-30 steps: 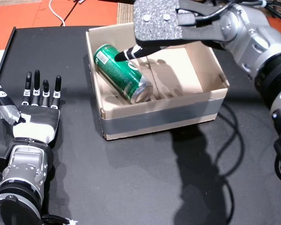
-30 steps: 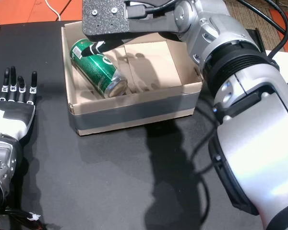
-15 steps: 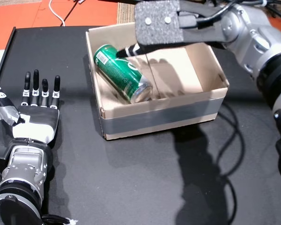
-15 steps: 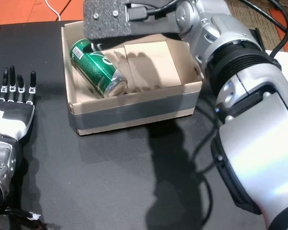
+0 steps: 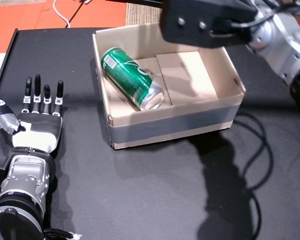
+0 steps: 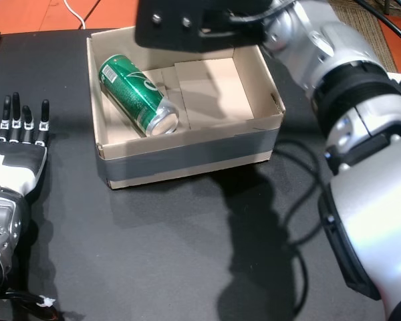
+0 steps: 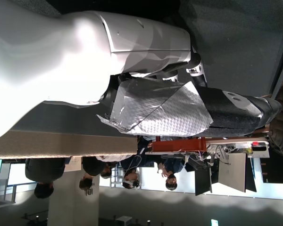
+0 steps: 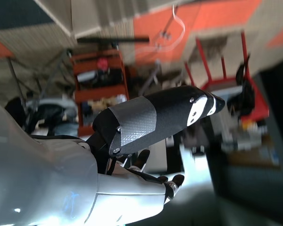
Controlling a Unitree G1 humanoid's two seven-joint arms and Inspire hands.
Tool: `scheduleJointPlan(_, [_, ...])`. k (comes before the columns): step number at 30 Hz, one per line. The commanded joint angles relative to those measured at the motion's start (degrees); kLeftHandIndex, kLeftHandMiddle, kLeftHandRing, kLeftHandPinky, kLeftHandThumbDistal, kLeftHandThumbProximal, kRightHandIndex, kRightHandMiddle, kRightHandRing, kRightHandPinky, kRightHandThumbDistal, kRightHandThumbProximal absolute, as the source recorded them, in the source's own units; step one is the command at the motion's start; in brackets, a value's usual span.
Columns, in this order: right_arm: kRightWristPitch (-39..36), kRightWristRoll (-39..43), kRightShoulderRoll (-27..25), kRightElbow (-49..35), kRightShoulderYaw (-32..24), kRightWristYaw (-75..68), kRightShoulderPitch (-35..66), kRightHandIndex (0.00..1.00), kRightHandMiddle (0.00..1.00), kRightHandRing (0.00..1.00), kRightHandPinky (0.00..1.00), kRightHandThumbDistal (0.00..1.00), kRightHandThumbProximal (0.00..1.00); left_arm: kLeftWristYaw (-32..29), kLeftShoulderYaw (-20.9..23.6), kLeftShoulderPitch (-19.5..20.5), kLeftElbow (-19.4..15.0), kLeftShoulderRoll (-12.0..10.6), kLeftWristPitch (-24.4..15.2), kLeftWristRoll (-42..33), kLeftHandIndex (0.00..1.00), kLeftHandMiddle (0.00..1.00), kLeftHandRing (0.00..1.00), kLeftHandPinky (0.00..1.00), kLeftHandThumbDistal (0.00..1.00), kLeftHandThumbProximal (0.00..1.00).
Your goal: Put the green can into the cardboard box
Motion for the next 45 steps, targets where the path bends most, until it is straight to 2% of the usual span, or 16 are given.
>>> scheduleJointPlan(1, [-3.44, 0.14, -1.99, -1.92, -0.09, -2.21, 2.98, 0.76, 0.85, 0.93, 0.99, 0.91, 0.63, 0.86, -0.03, 1.55, 0.65, 0.33, 0.47, 0.28, 0.52, 0.30, 0.45, 0.79, 0.81, 0.91])
scheduleJointPlan(6, [-10.93, 0.07, -6.06, -8.11, -0.69, -7.24, 9.65, 0.71, 0.81, 0.91, 0.98, 0.94, 0.63, 0.99, 0.15, 1.62, 0.64, 0.64, 0.99, 0.13, 0.53, 0.30, 0.45, 0.79, 0.82, 0.89])
scheduleJointPlan(10, [-16.84, -1.15, -11.52, -17.81, -1.93, -12.83, 17.53, 0.79, 0.87, 0.96, 1.00, 0.93, 0.67, -0.15, 0.32, 1.91, 0.64, 0.91, 1.63, -0.05, 0.55, 0.31, 0.45, 0.78, 0.84, 0.87])
scheduleJointPlan(11, [-17.66, -1.47, -13.18, -21.03, -2.70, -13.85, 19.87, 0.78, 0.85, 0.95, 0.99, 0.88, 0.61, -0.15, 0.25, 1.95, 0.63, 0.94, 1.57, 0.07, 0.55, 0.32, 0.45, 0.77, 0.83, 0.88])
scheduleJointPlan(12, [-18.44, -1.78, -14.80, -24.38, -3.71, -14.74, 22.27, 0.78, 0.85, 0.94, 0.99, 0.84, 0.60, -0.04, 0.19, 1.97, 0.63, 0.97, 1.53, 0.16, 0.56, 0.31, 0.45, 0.77, 0.82, 0.88])
scheduleJointPlan(16, [-20.41, -0.92, -20.21, -37.94, -9.42, -14.11, 32.03, 0.68, 0.82, 0.95, 0.98, 0.93, 0.61, 0.42, -0.02, 2.02, 0.66, 1.13, 1.62, 0.40, 0.55, 0.29, 0.44, 0.78, 0.81, 0.88])
scheduleJointPlan(19, [-19.65, -1.14, -22.89, -47.83, -15.22, -14.23, 39.75, 0.74, 0.84, 0.93, 0.96, 0.96, 0.60, 0.75, -0.22, 1.93, 0.65, 1.12, 1.43, 0.55, 0.54, 0.30, 0.45, 0.77, 0.81, 0.89])
scheduleJointPlan(22, [-16.93, 0.84, -22.53, -56.94, -21.06, -12.39, 47.24, 0.72, 0.82, 0.90, 0.94, 1.00, 0.63, 0.46, -0.26, 1.98, 0.63, 1.12, 1.39, 0.54, 0.55, 0.31, 0.46, 0.80, 0.85, 0.90])
scheduleJointPlan(25, [-15.46, 5.50, -21.05, -66.05, -26.36, -9.17, 54.90, 0.73, 0.82, 0.90, 0.93, 1.00, 0.54, 0.10, -0.58, 2.14, 0.64, 1.22, 1.43, 0.85, 0.56, 0.32, 0.47, 0.82, 0.84, 0.93])
scheduleJointPlan(28, [-15.57, 6.92, -19.74, -70.71, -29.96, -7.29, 59.31, 0.73, 0.82, 0.89, 0.92, 0.99, 0.54, 0.29, -0.68, 2.13, 0.64, 1.22, 1.24, 0.85, 0.55, 0.30, 0.45, 0.81, 0.84, 0.94])
scheduleJointPlan(32, [-17.90, 8.12, -18.51, -73.11, -33.34, -5.16, 65.59, 0.75, 0.82, 0.87, 0.91, 0.98, 0.49, 0.08, -0.58, 2.16, 0.66, 1.30, 1.50, 0.55, 0.56, 0.31, 0.44, 0.80, 0.85, 0.93])
scheduleJointPlan(36, [-20.68, 9.20, -16.72, -72.03, -34.95, -3.28, 72.28, 0.65, 0.78, 0.85, 0.92, 0.90, 0.59, 0.77, -0.57, 2.10, 0.69, 1.51, 1.48, 0.58, 0.56, 0.30, 0.44, 0.80, 0.85, 0.91])
scheduleJointPlan(38, [-22.64, 13.07, -15.58, -69.62, -33.51, -0.58, 75.88, 0.65, 0.77, 0.83, 0.92, 0.92, 0.61, 0.68, -0.52, 2.10, 0.69, 1.69, 1.66, 0.53, 0.56, 0.30, 0.44, 0.79, 0.85, 0.91])
scheduleJointPlan(41, [-27.35, 16.28, -13.38, -64.06, -31.35, 2.24, 79.94, 0.66, 0.78, 0.84, 0.96, 0.91, 0.54, 0.29, -0.63, 2.16, 0.66, 1.92, 1.72, 0.64, 0.56, 0.31, 0.45, 0.82, 0.83, 0.93])
scheduleJointPlan(43, [-30.48, 15.72, -11.08, -59.49, -31.07, 2.10, 81.23, 0.64, 0.78, 0.84, 0.96, 0.93, 0.50, 0.64, -0.93, 2.14, 0.66, 2.12, 1.50, 1.01, 0.56, 0.31, 0.46, 0.80, 0.81, 0.93])
scheduleJointPlan(45, [-32.31, 10.53, -7.73, -54.84, -32.23, -1.96, 82.35, 0.59, 0.77, 0.86, 0.96, 0.87, 0.58, 0.67, -1.20, 2.18, 0.66, 2.43, 1.51, 1.26, 0.55, 0.30, 0.46, 0.79, 0.82, 0.93])
